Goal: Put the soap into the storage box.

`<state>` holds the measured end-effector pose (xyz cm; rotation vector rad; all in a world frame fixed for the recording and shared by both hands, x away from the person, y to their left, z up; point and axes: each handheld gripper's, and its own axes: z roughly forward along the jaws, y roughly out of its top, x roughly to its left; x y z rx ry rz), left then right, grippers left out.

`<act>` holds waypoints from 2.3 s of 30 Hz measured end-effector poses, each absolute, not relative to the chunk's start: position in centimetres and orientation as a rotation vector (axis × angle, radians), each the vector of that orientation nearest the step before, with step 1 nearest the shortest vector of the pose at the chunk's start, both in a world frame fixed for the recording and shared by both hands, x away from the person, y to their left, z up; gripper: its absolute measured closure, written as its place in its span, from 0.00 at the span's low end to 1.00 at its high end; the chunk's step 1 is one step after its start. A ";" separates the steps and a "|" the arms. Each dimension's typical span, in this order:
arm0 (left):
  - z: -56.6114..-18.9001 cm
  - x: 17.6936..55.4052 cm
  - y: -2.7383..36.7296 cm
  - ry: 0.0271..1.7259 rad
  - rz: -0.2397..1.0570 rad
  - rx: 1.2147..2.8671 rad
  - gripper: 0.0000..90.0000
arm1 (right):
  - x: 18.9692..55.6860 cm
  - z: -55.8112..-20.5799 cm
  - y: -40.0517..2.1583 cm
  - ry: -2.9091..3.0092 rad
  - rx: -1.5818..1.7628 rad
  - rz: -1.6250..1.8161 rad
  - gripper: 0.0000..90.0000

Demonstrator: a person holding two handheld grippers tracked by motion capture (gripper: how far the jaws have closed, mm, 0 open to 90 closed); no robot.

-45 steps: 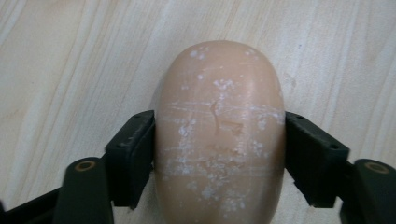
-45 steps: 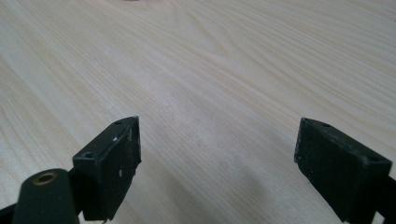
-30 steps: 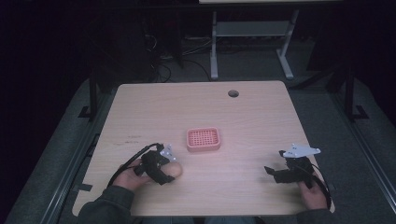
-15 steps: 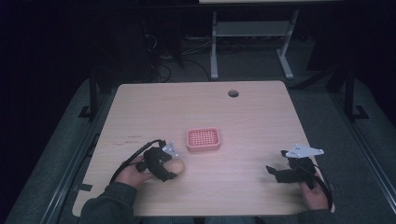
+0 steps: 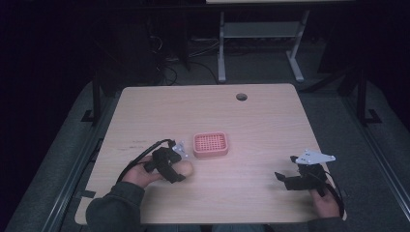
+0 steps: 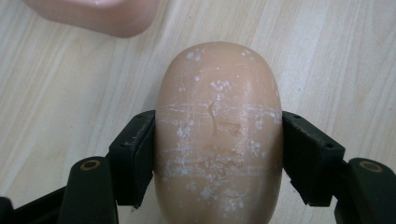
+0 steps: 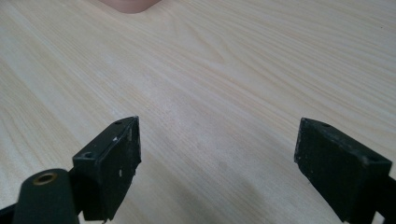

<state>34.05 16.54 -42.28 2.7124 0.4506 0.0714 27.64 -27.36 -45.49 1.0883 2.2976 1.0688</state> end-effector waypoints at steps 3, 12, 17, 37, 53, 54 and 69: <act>-42.1 34.3 16.5 0.453 0.065 2.717 0.36 | 27.5 -45.4 -27.4 2.291 1.086 1.070 0.16; -41.8 35.2 16.0 0.440 0.044 2.736 0.36 | 27.5 -45.4 -27.4 2.292 1.083 1.074 0.16; -41.7 35.5 15.6 0.430 0.043 2.744 0.36 | 27.4 -45.4 -27.3 2.291 1.083 1.080 0.16; -40.2 37.2 13.5 0.385 0.060 2.754 0.36 | 27.3 -45.3 -27.3 2.285 1.069 1.088 0.16; -39.4 38.7 12.2 0.361 0.064 2.769 0.36 | 27.3 -45.2 -27.3 2.284 1.070 1.092 0.16; -39.4 38.7 12.2 0.361 0.064 2.769 0.36 | 27.3 -45.2 -27.3 2.284 1.070 1.092 0.16; -38.7 39.8 10.8 0.337 0.081 2.769 0.36 | 27.3 -45.2 -27.5 2.280 1.073 1.099 0.16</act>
